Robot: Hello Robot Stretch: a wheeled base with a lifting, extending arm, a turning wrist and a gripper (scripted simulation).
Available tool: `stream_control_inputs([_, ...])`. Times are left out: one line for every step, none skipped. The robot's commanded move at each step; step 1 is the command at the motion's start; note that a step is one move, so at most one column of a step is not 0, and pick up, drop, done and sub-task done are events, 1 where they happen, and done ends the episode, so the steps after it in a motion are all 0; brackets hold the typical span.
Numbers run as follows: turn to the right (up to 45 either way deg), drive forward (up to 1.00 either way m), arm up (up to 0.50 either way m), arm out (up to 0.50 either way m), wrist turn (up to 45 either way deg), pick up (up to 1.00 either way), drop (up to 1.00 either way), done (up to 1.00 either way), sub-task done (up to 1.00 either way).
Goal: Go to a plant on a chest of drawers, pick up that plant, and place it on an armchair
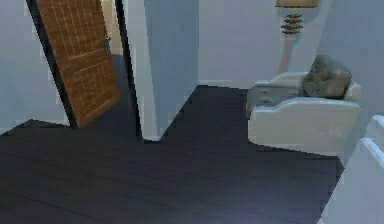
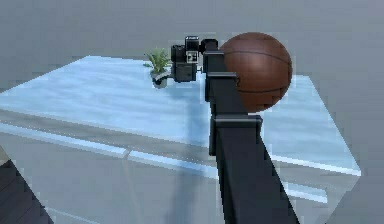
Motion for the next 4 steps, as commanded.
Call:
stream_control_inputs([0.0, 0.0, 0.0, 0.0, -45.0, 0.0, 0.0, 0.0, 0.0])
stream_control_inputs([0.0, 0.0, 0.0, 0.0, -45.0, 0.0, 0.0, 0.0, 0.0])
stream_control_inputs([0.0, 0.0, 0.0, 0.0, -24.0, 0.0, 0.0, 0.0, 0.0])
stream_control_inputs([0.0, 0.0, 0.0, -0.44, 0.0, 0.0, 0.0, 0.0, 0.0])
